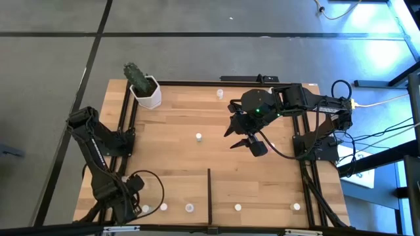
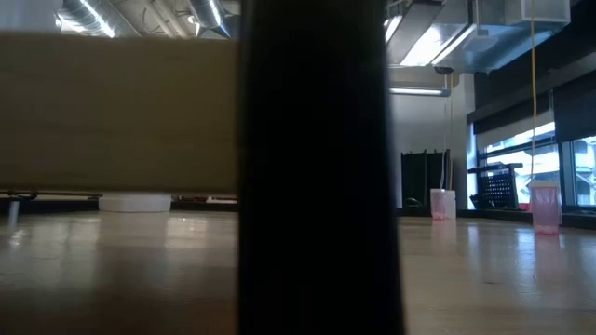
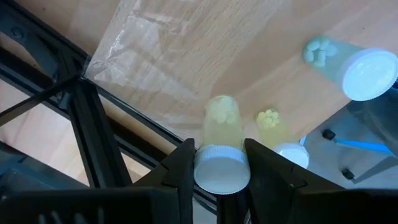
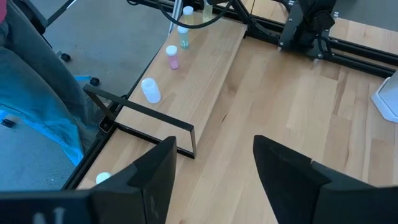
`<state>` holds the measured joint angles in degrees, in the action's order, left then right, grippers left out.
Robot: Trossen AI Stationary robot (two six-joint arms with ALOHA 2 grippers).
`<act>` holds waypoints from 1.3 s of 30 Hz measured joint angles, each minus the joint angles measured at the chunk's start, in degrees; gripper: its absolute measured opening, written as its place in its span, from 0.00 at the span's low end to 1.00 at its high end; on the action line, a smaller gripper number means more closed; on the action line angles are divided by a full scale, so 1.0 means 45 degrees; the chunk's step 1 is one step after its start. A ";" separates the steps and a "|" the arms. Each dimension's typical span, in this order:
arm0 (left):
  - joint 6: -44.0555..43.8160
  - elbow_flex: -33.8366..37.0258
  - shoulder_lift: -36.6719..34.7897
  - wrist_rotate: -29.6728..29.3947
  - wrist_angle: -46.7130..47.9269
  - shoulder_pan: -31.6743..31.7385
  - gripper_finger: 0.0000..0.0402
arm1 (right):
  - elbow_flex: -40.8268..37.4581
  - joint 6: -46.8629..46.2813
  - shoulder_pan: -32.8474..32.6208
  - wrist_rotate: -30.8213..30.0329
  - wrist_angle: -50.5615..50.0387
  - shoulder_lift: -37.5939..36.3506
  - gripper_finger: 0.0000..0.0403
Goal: Pick and place medicine bottles onto shelf by color
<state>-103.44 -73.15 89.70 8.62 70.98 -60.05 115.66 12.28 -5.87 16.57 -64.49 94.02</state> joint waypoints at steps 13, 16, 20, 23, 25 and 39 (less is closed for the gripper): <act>-0.0306 0.1105 -0.0006 0.0463 -0.1346 0.0010 0.29 | 0.0000 -0.0001 0.0003 -0.0003 0.0000 0.0000 0.54; -0.0323 0.1137 -0.0001 0.0458 -0.1412 0.0010 0.29 | 0.0000 -0.0003 0.0005 -0.0003 0.0000 0.0000 0.54; -0.0335 0.1137 -0.0001 0.0453 -0.1421 0.0010 0.29 | 0.0000 -0.0002 0.0002 -0.0003 0.0000 0.0000 0.54; -0.0335 0.1137 -0.0001 0.0453 -0.1419 0.0010 0.29 | 0.0000 -0.0003 0.0000 -0.0003 0.0000 0.0000 0.54; -0.0335 0.1137 -0.0001 0.0453 -0.1419 0.0010 0.29 | 0.0000 -0.0003 0.0005 -0.0003 0.0000 0.0000 0.54; -0.0322 0.1137 -0.0001 0.0443 -0.1475 0.0010 0.30 | 0.0000 -0.0003 0.0000 -0.0003 0.0000 0.0000 0.54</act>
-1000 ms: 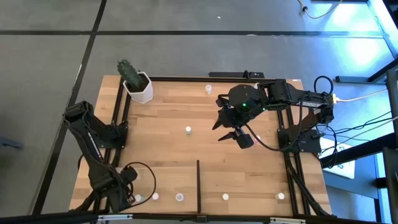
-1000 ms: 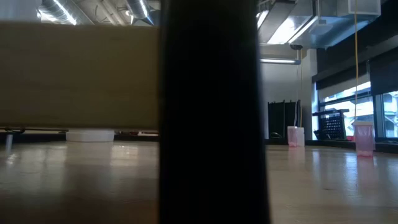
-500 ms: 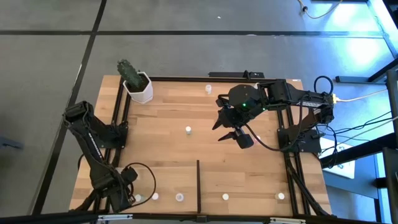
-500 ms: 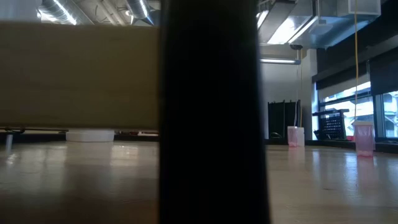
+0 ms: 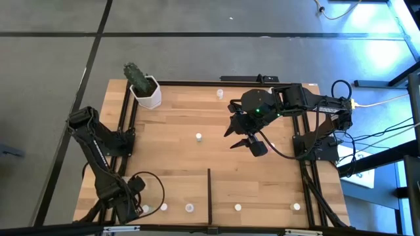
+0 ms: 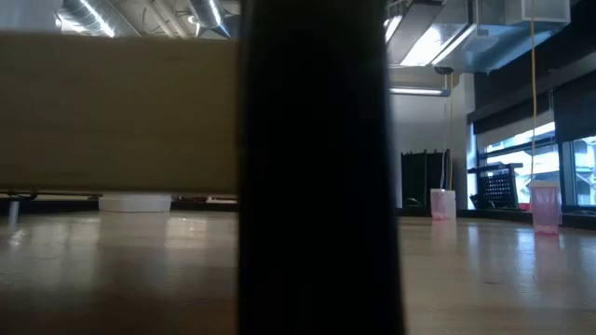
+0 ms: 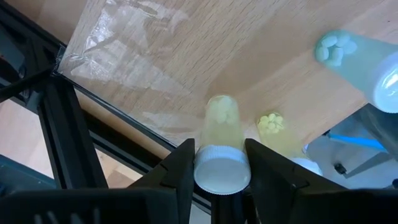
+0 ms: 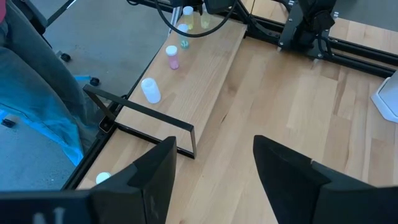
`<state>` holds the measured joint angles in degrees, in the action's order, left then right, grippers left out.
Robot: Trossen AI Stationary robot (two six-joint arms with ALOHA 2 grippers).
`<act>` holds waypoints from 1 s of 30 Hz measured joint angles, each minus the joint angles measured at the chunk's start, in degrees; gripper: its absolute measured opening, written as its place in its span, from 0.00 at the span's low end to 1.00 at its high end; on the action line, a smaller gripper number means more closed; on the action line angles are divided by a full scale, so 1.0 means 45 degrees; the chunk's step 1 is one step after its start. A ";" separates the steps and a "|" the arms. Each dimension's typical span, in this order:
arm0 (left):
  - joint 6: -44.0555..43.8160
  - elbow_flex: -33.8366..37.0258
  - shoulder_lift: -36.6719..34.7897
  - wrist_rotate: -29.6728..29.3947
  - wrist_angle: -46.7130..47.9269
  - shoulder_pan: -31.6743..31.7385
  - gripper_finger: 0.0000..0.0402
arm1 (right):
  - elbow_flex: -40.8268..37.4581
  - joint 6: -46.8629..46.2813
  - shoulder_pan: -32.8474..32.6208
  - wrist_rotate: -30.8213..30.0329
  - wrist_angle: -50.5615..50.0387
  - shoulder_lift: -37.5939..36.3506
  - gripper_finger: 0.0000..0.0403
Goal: Pick and place medicine bottles onto shelf by color
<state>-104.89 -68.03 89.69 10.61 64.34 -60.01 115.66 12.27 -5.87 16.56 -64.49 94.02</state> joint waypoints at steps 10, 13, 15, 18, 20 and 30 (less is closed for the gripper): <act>-0.0008 0.0000 0.0000 0.0000 -0.0089 0.0000 0.31 | 0.0000 0.0000 0.0004 0.0000 0.0000 0.0000 0.54; -0.0008 0.0000 0.0000 -0.0011 -0.0091 0.0000 0.31 | 0.0000 0.0000 0.0004 0.0000 0.0000 0.0000 0.54; -0.0013 0.0000 0.0000 -0.0137 -0.0084 -0.0005 0.33 | 0.0000 0.0000 0.0004 0.0000 0.0000 0.0000 0.54; -0.0018 0.0000 0.0000 -0.0175 -0.0074 -0.0005 0.39 | 0.0000 0.0000 0.0004 0.0000 0.0000 0.0000 0.54; -0.0027 0.0000 -0.0003 -0.0182 -0.0070 -0.0005 0.43 | 0.0000 0.0000 0.0001 0.0000 0.0000 0.0000 0.54; -0.0340 0.0000 -0.0001 -0.0219 -0.0036 -0.0001 0.56 | 0.0000 0.0000 0.0004 0.0000 0.0000 0.0000 0.54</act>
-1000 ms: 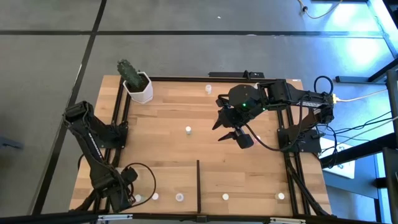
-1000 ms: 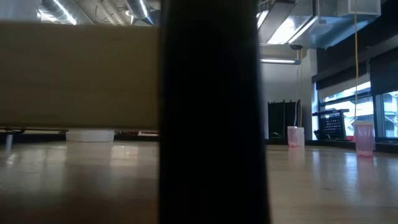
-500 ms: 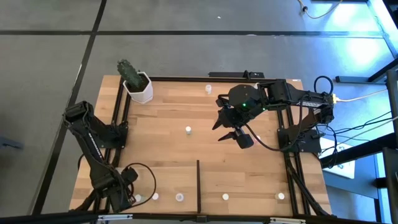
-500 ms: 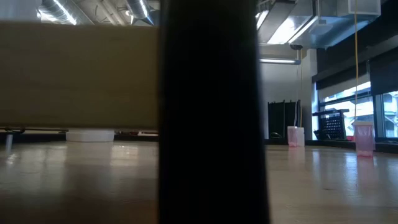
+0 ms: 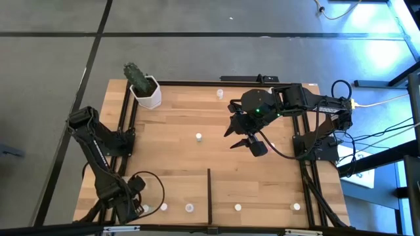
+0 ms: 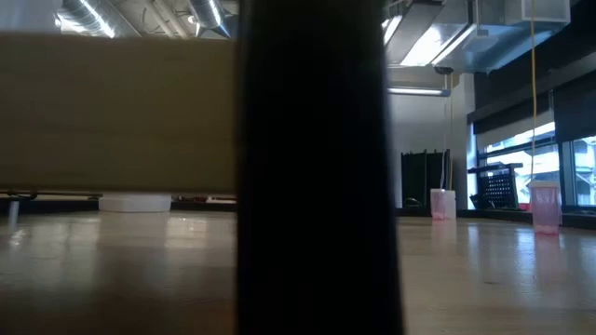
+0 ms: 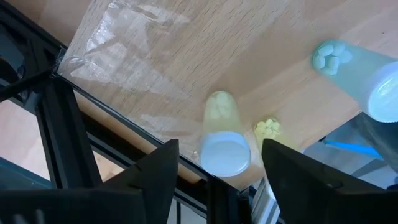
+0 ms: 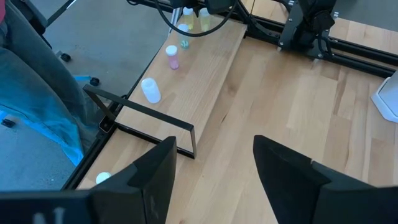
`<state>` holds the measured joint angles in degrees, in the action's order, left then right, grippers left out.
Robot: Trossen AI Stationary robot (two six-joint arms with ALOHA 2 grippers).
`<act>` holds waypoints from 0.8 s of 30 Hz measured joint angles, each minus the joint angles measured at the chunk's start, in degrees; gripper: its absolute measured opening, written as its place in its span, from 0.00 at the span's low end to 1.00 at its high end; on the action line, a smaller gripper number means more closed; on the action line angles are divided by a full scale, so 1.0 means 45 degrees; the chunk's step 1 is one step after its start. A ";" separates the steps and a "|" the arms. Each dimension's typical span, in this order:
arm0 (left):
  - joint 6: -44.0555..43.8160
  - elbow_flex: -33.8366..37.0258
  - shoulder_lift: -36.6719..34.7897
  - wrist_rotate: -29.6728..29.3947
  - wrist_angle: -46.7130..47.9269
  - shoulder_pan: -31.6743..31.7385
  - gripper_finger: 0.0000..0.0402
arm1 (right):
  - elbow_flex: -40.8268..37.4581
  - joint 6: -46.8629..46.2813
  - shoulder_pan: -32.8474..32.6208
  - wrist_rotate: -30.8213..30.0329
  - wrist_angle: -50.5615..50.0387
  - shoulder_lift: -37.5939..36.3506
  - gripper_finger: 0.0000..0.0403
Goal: Pick and place medicine bottles onto shelf by color
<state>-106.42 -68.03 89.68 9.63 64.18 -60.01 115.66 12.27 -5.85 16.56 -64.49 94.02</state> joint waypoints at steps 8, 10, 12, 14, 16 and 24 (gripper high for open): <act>-0.0003 0.0010 -0.0554 -0.0010 -0.0102 -0.0003 0.57 | 0.0000 0.0000 -0.0002 0.0000 0.0000 0.0000 0.54; -0.0008 0.0010 -0.0765 -0.0010 -0.0082 -0.0003 0.57 | 0.0000 0.0000 -0.0002 0.0000 0.0000 0.0000 0.54; -0.0003 0.0010 -0.0995 -0.0010 -0.0055 -0.0003 0.57 | 0.0000 0.0000 -0.0002 0.0000 0.0000 0.0000 0.54; -0.0001 0.0010 -0.1235 -0.0019 -0.0006 -0.0003 0.57 | 0.0000 0.0000 -0.0005 0.0000 0.0000 0.0000 0.54; 0.0000 0.0010 -0.1511 -0.0141 0.0064 -0.0003 0.57 | 0.0000 0.0000 0.0000 0.0000 0.0000 0.0000 0.54; 0.0284 0.0010 -0.2790 -0.3240 0.0114 -0.0003 0.57 | 0.0000 0.0000 0.0000 0.0000 0.0000 0.0000 0.54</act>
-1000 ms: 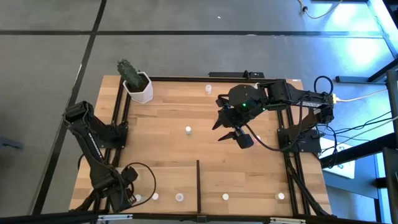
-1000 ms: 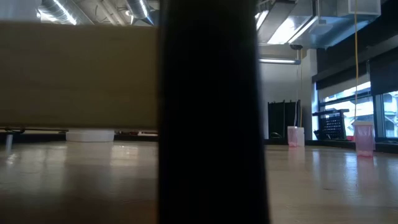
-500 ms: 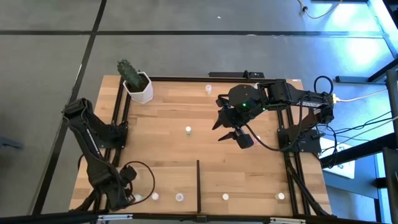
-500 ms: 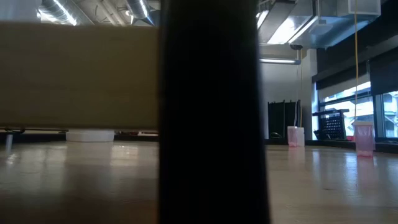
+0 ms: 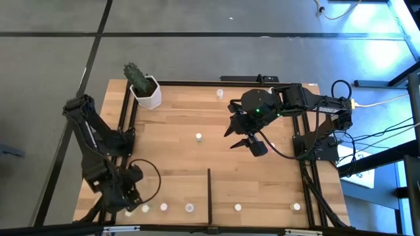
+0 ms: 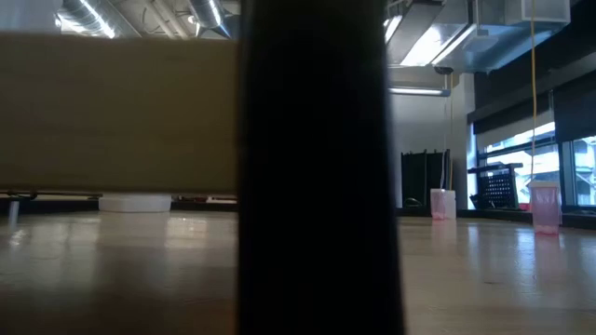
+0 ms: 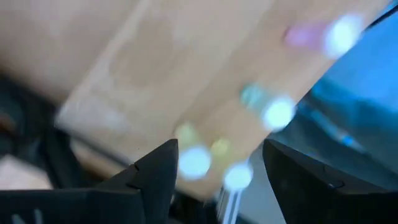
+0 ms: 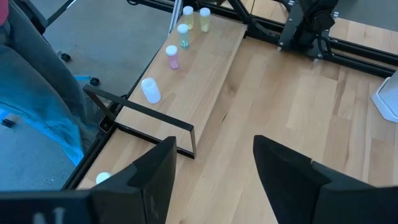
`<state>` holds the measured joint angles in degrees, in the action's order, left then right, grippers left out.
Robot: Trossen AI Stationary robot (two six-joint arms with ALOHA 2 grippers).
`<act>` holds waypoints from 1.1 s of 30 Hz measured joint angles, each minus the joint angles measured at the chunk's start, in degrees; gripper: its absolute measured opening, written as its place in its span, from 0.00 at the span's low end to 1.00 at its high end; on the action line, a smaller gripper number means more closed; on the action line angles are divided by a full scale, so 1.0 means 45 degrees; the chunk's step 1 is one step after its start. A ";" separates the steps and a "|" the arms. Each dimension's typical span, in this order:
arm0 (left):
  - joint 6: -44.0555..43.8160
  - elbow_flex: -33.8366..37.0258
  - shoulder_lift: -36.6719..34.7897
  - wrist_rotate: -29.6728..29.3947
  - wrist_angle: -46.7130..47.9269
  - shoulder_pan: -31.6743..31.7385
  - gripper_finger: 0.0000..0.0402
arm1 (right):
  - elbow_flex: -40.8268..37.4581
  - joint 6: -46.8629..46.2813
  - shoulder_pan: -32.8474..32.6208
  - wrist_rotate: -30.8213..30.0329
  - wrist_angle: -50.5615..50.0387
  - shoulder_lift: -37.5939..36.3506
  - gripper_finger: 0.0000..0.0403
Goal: Pick and place medicine bottles onto shelf by color
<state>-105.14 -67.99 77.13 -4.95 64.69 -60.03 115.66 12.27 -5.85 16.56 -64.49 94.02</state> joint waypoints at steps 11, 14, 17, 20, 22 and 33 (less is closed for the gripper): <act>0.3490 0.0000 -0.1109 -0.3198 0.0096 0.1744 0.57 | 0.0000 0.0000 -0.0005 0.0000 0.0000 0.0000 0.54; 0.4468 0.0000 -0.1158 -0.3632 0.0096 0.2681 0.57 | 0.0000 0.0000 -0.0005 0.0000 0.0000 0.0000 0.54; 0.5242 0.0000 -0.1158 -0.4052 0.0093 0.3660 0.57 | 0.0000 0.0000 -0.0001 0.0000 0.0000 0.0000 0.54; 0.6311 0.0000 -0.1158 -0.4096 0.0089 0.4730 0.57 | 0.0000 -0.0006 -0.0002 0.0000 0.0019 0.0000 0.54; 0.6845 0.0000 -0.1158 -0.4104 0.0090 0.5396 0.57 | 0.0000 -0.0075 -0.0004 -0.0002 0.0163 0.0000 0.54; 1.3600 0.0000 -0.1153 -0.4078 -0.1805 0.9017 0.57 | 0.0000 -0.0687 0.0383 -0.2519 0.0117 0.0000 0.54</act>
<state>-43.94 -67.99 71.94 -23.30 56.57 -19.45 115.66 9.18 -4.12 5.22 -63.96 94.02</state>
